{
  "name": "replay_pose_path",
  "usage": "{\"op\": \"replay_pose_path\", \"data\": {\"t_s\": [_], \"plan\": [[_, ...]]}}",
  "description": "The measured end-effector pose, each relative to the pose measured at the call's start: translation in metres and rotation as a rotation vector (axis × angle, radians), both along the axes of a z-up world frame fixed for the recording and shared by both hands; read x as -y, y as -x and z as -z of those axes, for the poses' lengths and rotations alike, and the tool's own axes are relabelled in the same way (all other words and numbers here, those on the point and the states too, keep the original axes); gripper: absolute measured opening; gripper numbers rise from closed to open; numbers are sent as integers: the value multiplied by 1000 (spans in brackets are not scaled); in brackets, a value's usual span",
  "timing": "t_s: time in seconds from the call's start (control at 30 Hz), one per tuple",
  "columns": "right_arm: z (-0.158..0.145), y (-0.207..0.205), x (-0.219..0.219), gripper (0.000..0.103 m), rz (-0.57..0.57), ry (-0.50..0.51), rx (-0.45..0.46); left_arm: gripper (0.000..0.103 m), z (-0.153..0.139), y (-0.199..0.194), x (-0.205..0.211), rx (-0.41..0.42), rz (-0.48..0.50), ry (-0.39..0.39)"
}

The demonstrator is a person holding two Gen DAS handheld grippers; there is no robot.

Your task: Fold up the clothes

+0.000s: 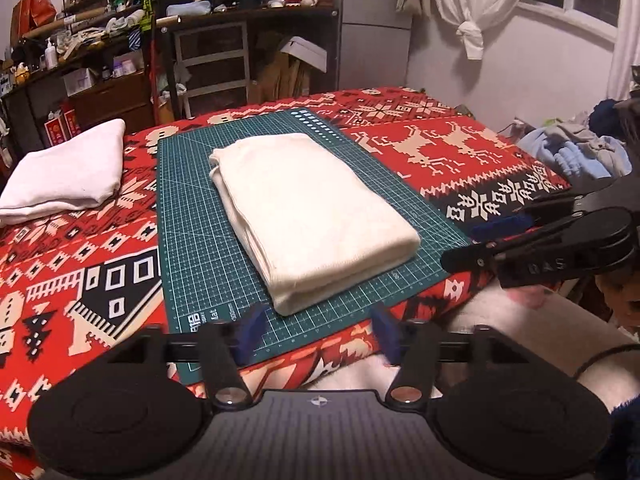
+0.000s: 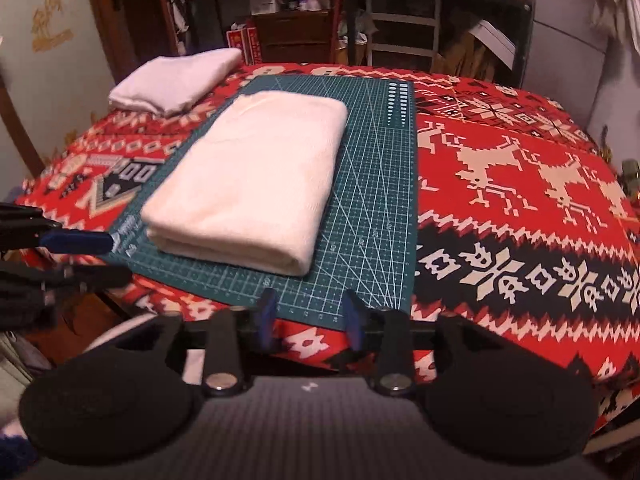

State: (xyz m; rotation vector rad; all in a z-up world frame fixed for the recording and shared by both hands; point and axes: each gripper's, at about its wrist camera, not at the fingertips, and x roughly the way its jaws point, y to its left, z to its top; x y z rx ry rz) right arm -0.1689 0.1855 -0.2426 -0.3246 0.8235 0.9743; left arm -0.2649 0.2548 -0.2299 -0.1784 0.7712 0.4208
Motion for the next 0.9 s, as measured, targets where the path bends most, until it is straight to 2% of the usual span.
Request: {"op": "replay_pose_path", "data": {"t_s": [0.07, 0.13, 0.2, 0.27, 0.33, 0.5, 0.57, 0.63, 0.67, 0.9], "plan": [[-5, -4, 1, 79, -2, 9, 8, 77, 1, -6, -4, -29, -6, 7], [-10, -8, 2, 93, -6, 25, 20, 81, 6, -12, -8, -74, -31, -12], [-12, -15, 2, 101, -3, 50, 26, 81, 15, -19, -17, -125, -63, -22], [-8, -24, 0, 102, 6, 89, 27, 81, 23, -26, -26, -171, -90, -24], [-2, -32, -4, 102, 13, 116, 35, 81, 30, -30, -37, -193, -97, 12], [21, -50, -18, 102, 34, 208, 24, 83, 39, -35, -55, -192, -139, 66], [28, -55, -19, 103, 31, 208, -9, 85, 40, -35, -59, -193, -158, 75], [33, -60, -20, 103, 34, 196, -42, 98, 42, -36, -63, -200, -176, 83], [33, -62, -20, 103, 42, 194, -43, 101, 43, -36, -64, -203, -187, 86], [30, -65, -27, 103, 72, 231, -72, 103, 44, -38, -69, -229, -181, 106]]}}
